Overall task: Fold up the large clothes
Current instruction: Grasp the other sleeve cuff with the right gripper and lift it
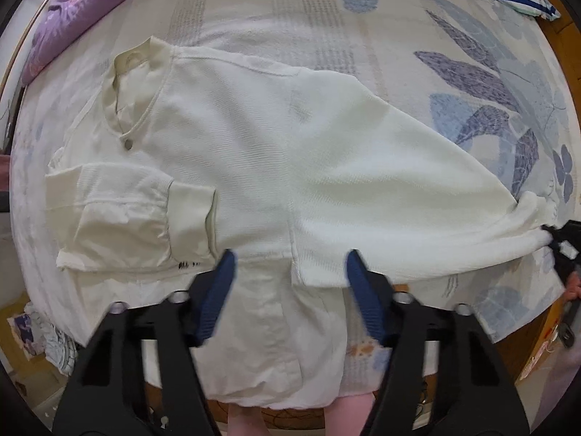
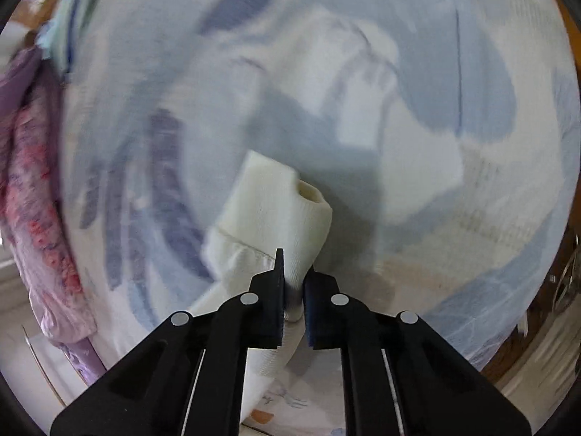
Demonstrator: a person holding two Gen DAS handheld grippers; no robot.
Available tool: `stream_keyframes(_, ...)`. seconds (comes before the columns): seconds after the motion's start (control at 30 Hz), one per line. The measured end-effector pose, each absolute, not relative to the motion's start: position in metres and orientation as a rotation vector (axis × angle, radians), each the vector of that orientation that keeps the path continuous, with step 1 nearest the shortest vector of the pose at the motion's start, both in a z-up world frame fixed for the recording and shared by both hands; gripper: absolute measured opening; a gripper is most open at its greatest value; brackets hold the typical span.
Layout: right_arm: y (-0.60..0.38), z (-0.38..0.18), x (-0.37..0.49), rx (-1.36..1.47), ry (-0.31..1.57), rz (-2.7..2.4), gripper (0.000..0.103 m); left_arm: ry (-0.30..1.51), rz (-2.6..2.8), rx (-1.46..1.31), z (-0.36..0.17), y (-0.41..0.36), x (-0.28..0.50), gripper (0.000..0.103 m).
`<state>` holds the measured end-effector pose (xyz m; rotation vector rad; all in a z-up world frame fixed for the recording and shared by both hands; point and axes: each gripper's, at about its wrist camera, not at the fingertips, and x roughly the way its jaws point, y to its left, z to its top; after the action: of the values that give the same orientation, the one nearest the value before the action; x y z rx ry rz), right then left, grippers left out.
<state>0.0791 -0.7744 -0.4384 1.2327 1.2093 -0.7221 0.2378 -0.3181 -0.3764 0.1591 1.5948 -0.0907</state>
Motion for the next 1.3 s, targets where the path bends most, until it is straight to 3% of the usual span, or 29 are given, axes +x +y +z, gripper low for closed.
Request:
stream_keyframes(0.03,-0.773,-0.422,0.081,1.206,1.183,-0.71,0.008,1.592,-0.118,0.15,-0.379,-0.32,0.24,0.046)
stream_keyframes(0.1,-0.769,-0.39,0.083,1.141,1.135,-0.674,0.008,1.581,-0.147,0.145,-0.384,-0.323,0.244,0.026)
stream_keyframes(0.27,-0.745,-0.325,0.096,1.003,1.074,-0.615,0.007,1.603,-0.165,0.079,-0.416,-0.324,0.256,0.011)
stream_keyframes(0.57,-0.658,-0.24,0.173,0.854,0.922,-0.366,0.007,1.666,-0.177,0.109,-0.513,-0.321,0.263,0.01)
stream_keyframes(0.93,-0.46,-0.145,0.266,0.725,0.845,0.12,0.008,1.623,-0.257,0.0,-0.516,-0.303,0.259,0.01)
stream_keyframes(1.3,-0.276,-0.14,0.304,0.556,0.957,0.406,0.008,1.725,-0.332,-0.376,-0.526,-0.253,0.275,0.008)
